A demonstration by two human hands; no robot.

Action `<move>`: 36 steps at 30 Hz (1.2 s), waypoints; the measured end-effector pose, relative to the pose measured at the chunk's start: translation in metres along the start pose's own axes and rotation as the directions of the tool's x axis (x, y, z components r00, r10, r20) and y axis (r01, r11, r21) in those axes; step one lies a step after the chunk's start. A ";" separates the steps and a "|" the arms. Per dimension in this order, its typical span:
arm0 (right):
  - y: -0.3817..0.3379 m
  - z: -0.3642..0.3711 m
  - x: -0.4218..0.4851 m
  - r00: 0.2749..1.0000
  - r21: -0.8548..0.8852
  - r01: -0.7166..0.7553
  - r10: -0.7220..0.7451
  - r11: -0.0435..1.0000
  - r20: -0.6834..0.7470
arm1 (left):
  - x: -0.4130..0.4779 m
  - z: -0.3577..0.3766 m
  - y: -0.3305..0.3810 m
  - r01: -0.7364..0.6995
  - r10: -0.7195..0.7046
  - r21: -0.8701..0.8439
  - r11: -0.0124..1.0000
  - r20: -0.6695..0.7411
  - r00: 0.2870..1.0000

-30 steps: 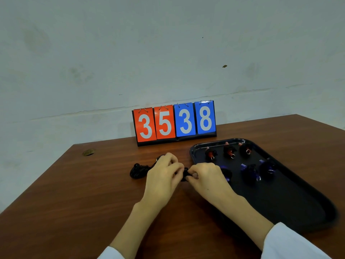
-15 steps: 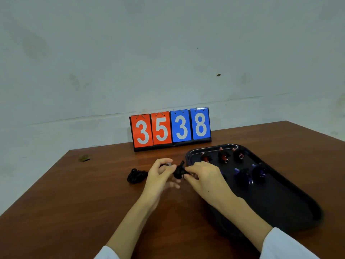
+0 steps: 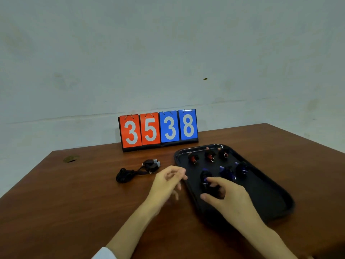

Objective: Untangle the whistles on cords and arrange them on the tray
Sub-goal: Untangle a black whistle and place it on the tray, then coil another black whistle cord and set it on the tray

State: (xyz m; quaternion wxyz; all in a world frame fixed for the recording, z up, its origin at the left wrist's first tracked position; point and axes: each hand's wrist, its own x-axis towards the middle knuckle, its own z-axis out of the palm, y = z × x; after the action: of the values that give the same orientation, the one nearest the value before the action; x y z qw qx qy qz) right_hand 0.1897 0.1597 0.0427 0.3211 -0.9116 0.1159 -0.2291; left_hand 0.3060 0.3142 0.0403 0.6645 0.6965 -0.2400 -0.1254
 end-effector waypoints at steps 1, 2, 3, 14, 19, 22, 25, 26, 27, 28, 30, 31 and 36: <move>0.006 -0.003 -0.003 1.000 -0.023 -0.029 0.029 0.999 -0.003 | 0.002 -0.003 -0.001 -0.008 0.009 0.016 1.000 -0.057 0.998; 0.010 -0.005 -0.006 0.999 -0.043 -0.050 0.050 0.998 -0.004 | 0.003 -0.006 -0.002 -0.012 0.014 0.016 1.000 -0.105 0.994; 0.013 -0.006 -0.007 0.998 -0.068 -0.065 0.065 0.996 -0.001 | 0.005 -0.008 -0.004 -0.012 0.013 0.009 1.000 -0.141 0.990; 0.023 -0.014 -0.012 0.996 -0.248 -0.081 0.086 0.965 0.010 | 0.015 -0.023 -0.013 -0.002 0.027 0.073 0.997 -0.336 0.941; 0.006 -0.018 0.009 0.997 -0.267 -0.028 0.010 0.963 -0.071 | 0.024 -0.058 -0.027 0.092 0.255 0.490 0.867 -0.595 0.763; -0.016 -0.005 0.037 0.996 -0.302 0.066 -0.083 0.951 -0.044 | 0.031 -0.066 -0.034 0.108 0.343 0.666 0.738 -0.508 0.790; -0.044 0.022 0.065 0.993 -0.267 0.111 -0.117 0.957 -0.008 | 0.041 -0.066 -0.038 0.122 0.399 0.845 0.521 -0.367 0.840; -0.053 0.033 0.074 0.994 -0.230 0.109 -0.106 0.967 0.025 | 0.044 -0.066 -0.039 0.117 0.404 0.888 0.446 -0.316 0.859; -0.061 0.045 0.080 0.993 -0.200 0.112 -0.101 0.973 0.062 | 0.047 -0.066 -0.040 0.104 0.399 0.922 0.374 -0.261 0.879; -0.068 0.057 0.085 0.990 -0.175 0.119 -0.103 0.977 0.096 | 0.050 -0.066 -0.041 0.086 0.390 0.948 0.306 -0.207 0.897; -0.076 0.077 0.092 0.984 -0.134 0.122 -0.102 0.983 0.145 | 0.053 -0.065 -0.043 0.076 0.349 0.976 0.205 -0.146 0.926; -0.079 0.085 0.093 0.983 -0.127 0.118 -0.097 0.985 0.158 | 0.054 -0.066 -0.044 0.086 0.335 0.980 0.181 -0.143 0.931; -0.075 0.095 0.092 0.977 -0.068 0.081 -0.066 0.994 0.201 | 0.053 -0.068 -0.044 0.092 0.327 0.968 0.235 -0.168 0.930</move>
State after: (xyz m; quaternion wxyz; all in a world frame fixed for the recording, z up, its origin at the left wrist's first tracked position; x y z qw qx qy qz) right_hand 0.3207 0.2347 0.0569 0.2875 -0.9451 0.0580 -0.1444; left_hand 0.3926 0.3468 0.0107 0.1330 0.9450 -0.2011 0.2209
